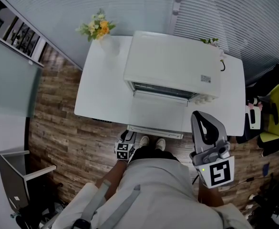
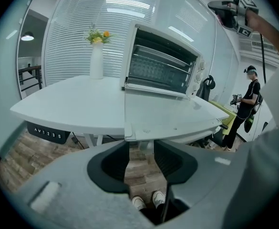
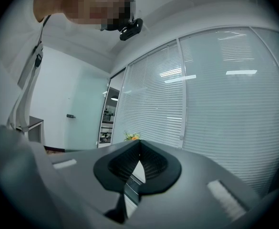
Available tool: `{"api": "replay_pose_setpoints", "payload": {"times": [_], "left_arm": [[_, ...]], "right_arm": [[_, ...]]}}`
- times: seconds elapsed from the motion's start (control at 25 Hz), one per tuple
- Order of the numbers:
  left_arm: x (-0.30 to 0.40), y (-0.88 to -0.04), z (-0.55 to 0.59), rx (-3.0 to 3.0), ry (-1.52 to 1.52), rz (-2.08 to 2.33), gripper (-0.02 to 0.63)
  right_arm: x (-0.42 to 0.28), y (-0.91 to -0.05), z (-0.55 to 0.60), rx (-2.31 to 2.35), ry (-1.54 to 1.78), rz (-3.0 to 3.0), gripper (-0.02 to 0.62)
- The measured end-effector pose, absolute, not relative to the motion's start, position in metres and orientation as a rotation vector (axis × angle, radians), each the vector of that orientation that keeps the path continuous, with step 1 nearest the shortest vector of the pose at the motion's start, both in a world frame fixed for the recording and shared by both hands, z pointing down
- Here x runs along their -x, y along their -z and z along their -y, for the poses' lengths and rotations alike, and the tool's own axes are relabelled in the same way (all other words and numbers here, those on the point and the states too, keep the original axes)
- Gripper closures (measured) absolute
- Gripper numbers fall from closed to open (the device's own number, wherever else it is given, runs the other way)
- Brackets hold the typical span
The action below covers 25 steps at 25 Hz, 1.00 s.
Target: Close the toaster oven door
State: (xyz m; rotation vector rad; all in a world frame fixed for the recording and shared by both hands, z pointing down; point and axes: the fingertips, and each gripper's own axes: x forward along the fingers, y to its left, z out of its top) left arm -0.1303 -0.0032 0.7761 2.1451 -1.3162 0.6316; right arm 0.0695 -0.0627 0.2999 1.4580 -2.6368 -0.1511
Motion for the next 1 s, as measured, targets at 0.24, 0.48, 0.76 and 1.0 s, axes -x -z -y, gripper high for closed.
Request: {"api": "replay_pose_setpoints", "payload": {"times": [0.24,0.48,0.76,1.0], "left_arm": [[0.132,-0.758,0.004,-2.192,-0.600,1.358,0.440],[0.131,-0.744,0.004,-2.216,-0.568,1.371,0.440],[0.132,-0.732,0.007,-2.241,-0.546,1.386,0.443],[0.127,-0.710,0.012,-2.250,-0.498,1.394,0.449]], "right_arm": [[-0.071,-0.301,0.060,-1.430,0.195,2.630,0.591],[-0.069,-0.297,0.062,-1.451,0.166,2.645,0.591],[-0.070,-0.299,0.063,-1.445,0.170,2.640,0.591],[-0.067,-0.296,0.064,-1.457,0.136,2.655,0.591]]}}
